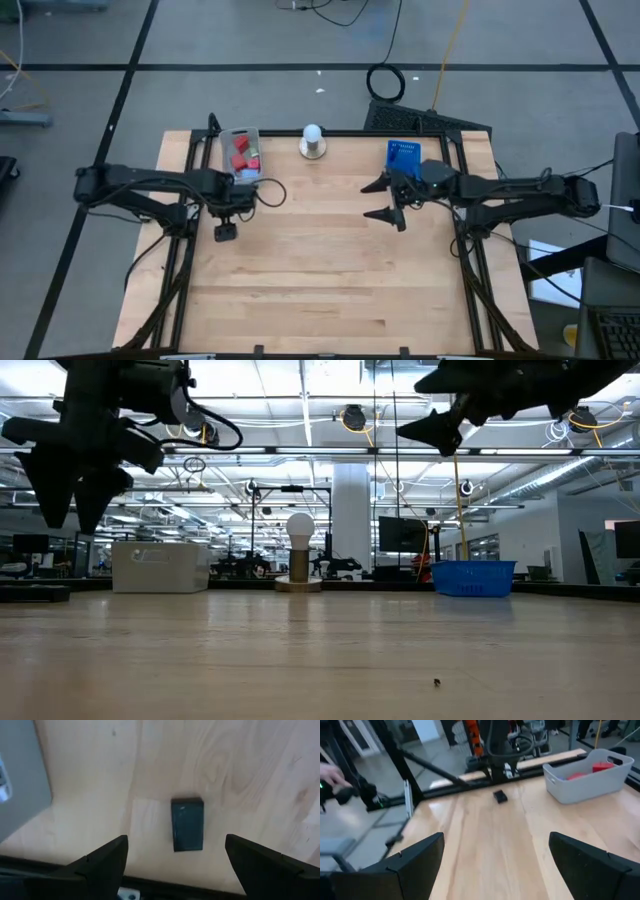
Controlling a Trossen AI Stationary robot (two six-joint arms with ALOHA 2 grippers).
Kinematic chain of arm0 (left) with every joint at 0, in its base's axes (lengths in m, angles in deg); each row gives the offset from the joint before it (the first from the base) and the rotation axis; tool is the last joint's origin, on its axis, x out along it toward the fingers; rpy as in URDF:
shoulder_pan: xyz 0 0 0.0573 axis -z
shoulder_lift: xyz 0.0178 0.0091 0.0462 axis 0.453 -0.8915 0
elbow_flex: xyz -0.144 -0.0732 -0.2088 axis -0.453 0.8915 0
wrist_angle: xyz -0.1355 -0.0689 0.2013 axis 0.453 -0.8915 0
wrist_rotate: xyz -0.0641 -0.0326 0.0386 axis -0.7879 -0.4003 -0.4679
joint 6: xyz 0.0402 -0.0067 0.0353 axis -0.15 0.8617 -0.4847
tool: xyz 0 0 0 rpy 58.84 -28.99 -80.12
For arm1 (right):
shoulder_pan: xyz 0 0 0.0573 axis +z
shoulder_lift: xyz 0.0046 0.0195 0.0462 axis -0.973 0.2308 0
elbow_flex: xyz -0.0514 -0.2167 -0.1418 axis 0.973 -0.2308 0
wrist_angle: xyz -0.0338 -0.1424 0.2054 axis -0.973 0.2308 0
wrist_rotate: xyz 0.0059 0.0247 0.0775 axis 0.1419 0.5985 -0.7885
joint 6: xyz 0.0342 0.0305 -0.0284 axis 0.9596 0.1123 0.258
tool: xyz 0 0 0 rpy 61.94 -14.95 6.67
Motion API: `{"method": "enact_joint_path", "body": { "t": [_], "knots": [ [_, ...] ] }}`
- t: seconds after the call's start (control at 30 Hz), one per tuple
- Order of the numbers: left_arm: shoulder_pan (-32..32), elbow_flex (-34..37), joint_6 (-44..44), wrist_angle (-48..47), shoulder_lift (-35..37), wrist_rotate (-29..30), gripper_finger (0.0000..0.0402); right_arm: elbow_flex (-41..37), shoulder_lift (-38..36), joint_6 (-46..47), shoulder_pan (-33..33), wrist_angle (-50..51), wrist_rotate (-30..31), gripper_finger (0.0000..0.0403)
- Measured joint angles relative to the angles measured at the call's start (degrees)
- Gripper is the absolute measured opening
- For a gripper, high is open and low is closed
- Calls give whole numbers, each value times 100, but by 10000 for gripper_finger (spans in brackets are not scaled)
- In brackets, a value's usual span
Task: Pick & Place Office items
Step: Put the black digital clock into the blue bin
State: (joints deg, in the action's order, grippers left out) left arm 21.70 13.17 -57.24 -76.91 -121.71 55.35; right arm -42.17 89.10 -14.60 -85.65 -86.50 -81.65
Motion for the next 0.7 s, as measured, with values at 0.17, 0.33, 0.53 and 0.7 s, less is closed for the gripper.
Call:
{"method": "enact_joint_path", "body": {
  "t": [0.17, 0.33, 0.53, 0.7],
  "knots": [
    [152, -1, 11, 461, -137, -3, 337, 0, -314, -286, -88, 692, 9, 352],
    [162, -2, 213, 673, -171, -18, 337, 0, -468, -511, -116, 1075, 75, 352],
    [-69, 59, 700, 637, -171, -609, 337, 0, -464, -691, -116, 1298, 596, 352],
    [-89, 499, 572, 650, -173, -578, 337, 0, -452, -722, -119, 1380, 627, 352]
  ]
}}
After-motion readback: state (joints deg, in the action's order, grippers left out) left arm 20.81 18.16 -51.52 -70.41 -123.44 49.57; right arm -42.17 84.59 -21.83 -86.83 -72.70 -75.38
